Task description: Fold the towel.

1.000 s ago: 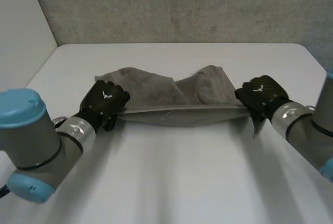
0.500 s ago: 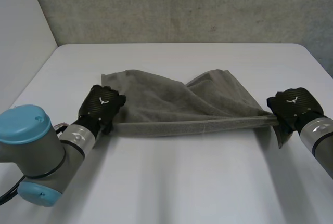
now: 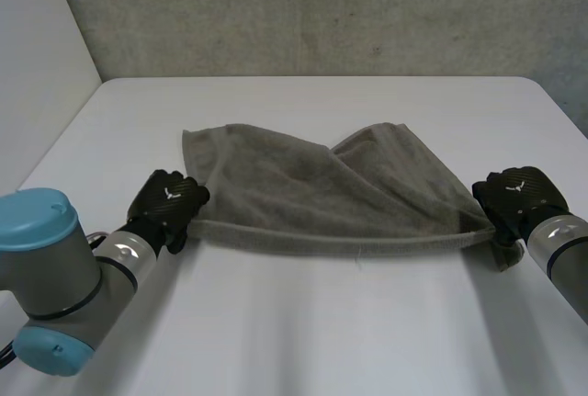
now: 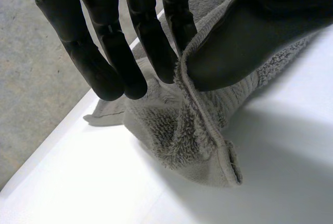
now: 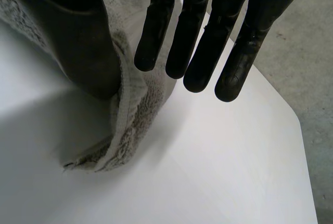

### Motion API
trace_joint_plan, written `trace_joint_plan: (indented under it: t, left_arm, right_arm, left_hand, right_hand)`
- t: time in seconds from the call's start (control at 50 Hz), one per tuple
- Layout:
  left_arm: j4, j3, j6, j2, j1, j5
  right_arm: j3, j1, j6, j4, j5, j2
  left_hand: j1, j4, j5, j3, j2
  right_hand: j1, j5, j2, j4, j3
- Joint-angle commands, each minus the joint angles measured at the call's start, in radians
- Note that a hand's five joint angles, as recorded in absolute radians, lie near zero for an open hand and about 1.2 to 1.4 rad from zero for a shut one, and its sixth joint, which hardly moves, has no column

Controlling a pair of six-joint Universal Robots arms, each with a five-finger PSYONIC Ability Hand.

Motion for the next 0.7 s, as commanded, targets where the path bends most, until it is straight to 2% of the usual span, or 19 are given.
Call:
trace_joint_plan:
  t: [0.02, 0.1, 0.14, 0.16, 0.18, 0.32, 0.34, 0.36, 0.4, 0.42, 0.46, 0.52, 0.56, 0.58, 0.6, 0.62, 0.64, 0.7]
  left_arm:
    - [0.0, 0.0, -0.006, 0.027, 0.032, -0.003]
    - [0.0, -0.003, -0.012, 0.036, 0.035, -0.002]
    - [0.0, -0.004, -0.012, 0.037, 0.032, -0.002]
    - [0.0, -0.004, -0.012, 0.037, 0.032, -0.002]
    - [-0.003, -0.004, -0.012, 0.039, 0.032, -0.003]
    - [-0.019, -0.001, -0.012, 0.103, 0.036, -0.005]
    - [-0.029, 0.002, -0.014, 0.141, 0.036, -0.007]
    - [-0.029, 0.002, -0.014, 0.142, 0.036, -0.007]
    - [-0.045, 0.014, -0.027, 0.245, 0.035, -0.008]
    - [-0.045, 0.014, -0.027, 0.246, 0.035, -0.008]
    - [-0.045, 0.052, -0.07, 0.37, 0.036, -0.008]
    - [-0.051, 0.086, -0.107, 0.426, 0.036, -0.01]
    - [-0.084, 0.172, -0.181, 0.5, 0.038, -0.007]
    - [-0.085, 0.172, -0.181, 0.501, 0.038, -0.007]
    - [-0.121, 0.219, -0.207, 0.52, 0.042, -0.005]
    - [-0.17, 0.271, -0.23, 0.524, 0.056, -0.005]
    - [-0.171, 0.272, -0.23, 0.524, 0.056, -0.005]
    - [-0.284, 0.354, -0.253, 0.507, 0.093, 0.001]
  right_arm:
    - [-0.022, -0.032, -0.008, 0.003, -0.002, 0.056]
    - [-0.032, -0.035, -0.008, 0.01, -0.002, 0.076]
    - [-0.036, -0.035, -0.019, 0.022, -0.003, 0.08]
    - [-0.036, -0.035, -0.019, 0.022, -0.003, 0.08]
    - [-0.038, -0.035, -0.033, 0.025, -0.003, 0.08]
    - [-0.045, -0.033, -0.053, 0.03, -0.002, 0.016]
    - [-0.048, -0.03, -0.048, 0.033, -0.003, -0.046]
    - [-0.048, -0.03, -0.048, 0.033, -0.003, -0.047]
    - [-0.067, -0.026, -0.038, 0.033, -0.012, -0.186]
    - [-0.067, -0.026, -0.038, 0.033, -0.012, -0.187]
    - [-0.135, -0.024, 0.002, 0.034, -0.011, -0.293]
    - [-0.186, -0.026, 0.033, 0.049, -0.011, -0.334]
    - [-0.301, -0.03, 0.059, 0.158, -0.018, -0.386]
    - [-0.302, -0.03, 0.059, 0.158, -0.018, -0.386]
    - [-0.367, -0.032, 0.058, 0.236, -0.026, -0.392]
    - [-0.428, -0.035, 0.057, 0.317, -0.04, -0.382]
    - [-0.429, -0.035, 0.057, 0.318, -0.04, -0.381]
    - [-0.514, -0.038, 0.053, 0.44, -0.072, -0.328]
  left_hand:
    - [-0.079, -0.127, -0.273, -0.148, -0.115]
    - [-0.079, -0.127, -0.273, -0.148, -0.115]
    - [-0.079, -0.127, -0.273, -0.148, -0.115]
    - [-0.079, -0.127, -0.273, -0.148, -0.115]
    - [-0.079, -0.127, -0.273, -0.148, -0.115]
    - [-0.079, -0.127, -0.273, -0.148, -0.115]
    - [-0.079, -0.127, -0.273, -0.148, -0.115]
    - [-0.079, -0.127, -0.273, -0.148, -0.115]
    - [-0.079, -0.127, -0.273, -0.148, -0.115]
    - [-0.079, -0.127, -0.273, -0.148, -0.115]
    - [-0.079, -0.127, -0.273, -0.148, -0.115]
    - [-0.079, -0.127, -0.273, -0.148, -0.115]
    - [-0.079, -0.127, -0.273, -0.148, -0.115]
    - [-0.079, -0.127, -0.273, -0.148, -0.115]
    - [-0.079, -0.127, -0.273, -0.148, -0.115]
    - [-0.079, -0.127, -0.273, -0.148, -0.115]
    - [-0.079, -0.127, -0.273, -0.148, -0.115]
    - [-0.079, -0.127, -0.273, -0.148, -0.115]
  right_hand:
    - [0.009, 0.012, -0.014, -0.007, -0.004]
    - [0.065, 0.068, 0.042, 0.049, 0.052]
    - [0.342, 0.345, 0.319, 0.327, 0.329]
    - [0.344, 0.347, 0.321, 0.328, 0.331]
    - [0.499, 0.503, 0.477, 0.484, 0.487]
    - [0.501, 0.504, 0.478, 0.486, 0.488]
    - [0.501, 0.504, 0.478, 0.486, 0.488]
    - [0.501, 0.504, 0.478, 0.486, 0.488]
    - [0.501, 0.504, 0.478, 0.486, 0.488]
    - [0.501, 0.504, 0.478, 0.486, 0.488]
    - [0.501, 0.504, 0.478, 0.486, 0.488]
    - [0.501, 0.504, 0.478, 0.486, 0.488]
    - [0.501, 0.504, 0.478, 0.486, 0.488]
    - [0.501, 0.504, 0.478, 0.486, 0.488]
    - [0.501, 0.504, 0.478, 0.486, 0.488]
    - [0.501, 0.504, 0.478, 0.486, 0.488]
    - [0.501, 0.504, 0.478, 0.486, 0.488]
    - [0.501, 0.504, 0.478, 0.486, 0.488]
